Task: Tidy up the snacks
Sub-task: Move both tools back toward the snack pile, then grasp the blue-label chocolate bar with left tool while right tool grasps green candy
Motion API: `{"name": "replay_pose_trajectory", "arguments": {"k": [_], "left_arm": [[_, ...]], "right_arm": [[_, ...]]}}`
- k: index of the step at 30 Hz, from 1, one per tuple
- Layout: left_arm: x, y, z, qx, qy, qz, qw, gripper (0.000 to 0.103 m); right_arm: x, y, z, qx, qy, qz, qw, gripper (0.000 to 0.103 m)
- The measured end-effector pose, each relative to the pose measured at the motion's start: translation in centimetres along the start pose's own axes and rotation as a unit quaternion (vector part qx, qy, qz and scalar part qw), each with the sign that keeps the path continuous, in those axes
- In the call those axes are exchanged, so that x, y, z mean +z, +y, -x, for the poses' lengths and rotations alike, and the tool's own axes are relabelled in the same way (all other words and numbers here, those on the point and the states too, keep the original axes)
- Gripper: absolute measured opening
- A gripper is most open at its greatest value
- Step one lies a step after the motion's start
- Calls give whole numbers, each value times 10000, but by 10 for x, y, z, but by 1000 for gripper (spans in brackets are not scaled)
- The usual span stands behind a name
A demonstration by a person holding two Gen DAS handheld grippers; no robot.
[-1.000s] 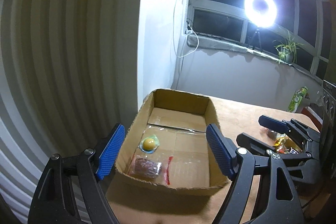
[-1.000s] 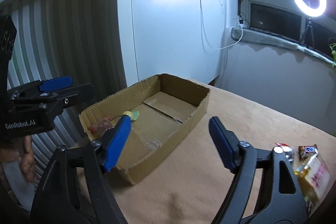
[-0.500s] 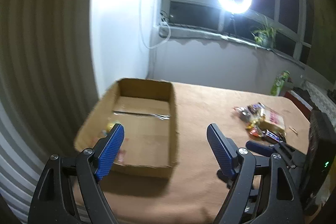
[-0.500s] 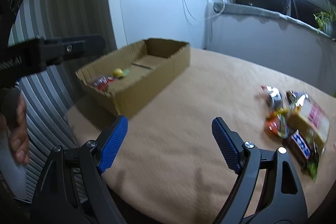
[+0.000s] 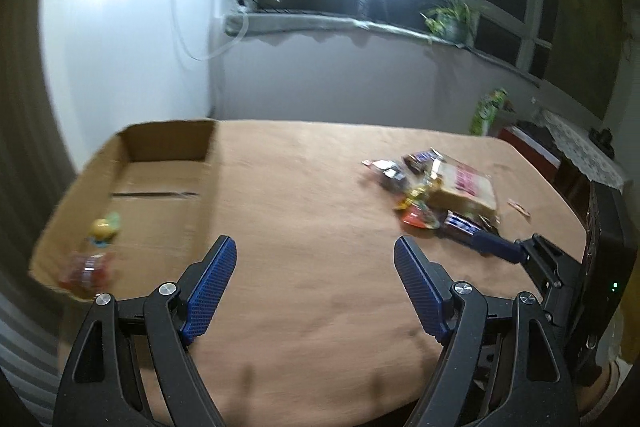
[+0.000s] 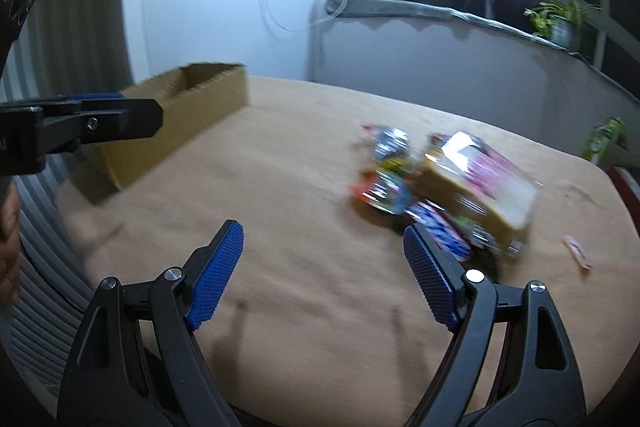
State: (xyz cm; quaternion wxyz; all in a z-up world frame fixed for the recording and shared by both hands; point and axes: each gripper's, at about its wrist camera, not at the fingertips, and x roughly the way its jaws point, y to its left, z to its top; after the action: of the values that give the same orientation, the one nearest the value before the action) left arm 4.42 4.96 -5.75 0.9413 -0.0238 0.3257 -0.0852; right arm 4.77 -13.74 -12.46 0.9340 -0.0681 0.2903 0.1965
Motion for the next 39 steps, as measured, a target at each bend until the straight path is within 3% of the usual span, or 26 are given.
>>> {"name": "replay_pose_trajectory", "arguments": {"k": [7,18,20,24,28,30,39], "left_arm": [[-14,-42,-28,-488,432,-140,9978,81],[-10,-117,-95,-1356,1051,-492,9839,81],[-7,-123,-104,-1407,1114,-498,9825,81],[-3,-128,-114,-1467,1154,-529,9810,81],[-1,-130,-124,-1485,1213,-569,9798,80],[0,-130,-124,-1490,1206,-585,9797,80],[3,-131,-130,-1384,1202,-806,9797,78]], "right_arm": [[-22,-68,5,-507,291,-353,9977,85],[-32,-103,-9,-364,425,-433,9975,85],[-31,-103,-11,-266,369,-402,9982,80],[-32,-103,-13,-129,300,-293,9990,58],[-34,-103,-12,0,242,-202,9995,47],[-35,-105,-10,64,227,-253,9994,30],[-33,-122,-4,170,419,-911,9948,18]]}}
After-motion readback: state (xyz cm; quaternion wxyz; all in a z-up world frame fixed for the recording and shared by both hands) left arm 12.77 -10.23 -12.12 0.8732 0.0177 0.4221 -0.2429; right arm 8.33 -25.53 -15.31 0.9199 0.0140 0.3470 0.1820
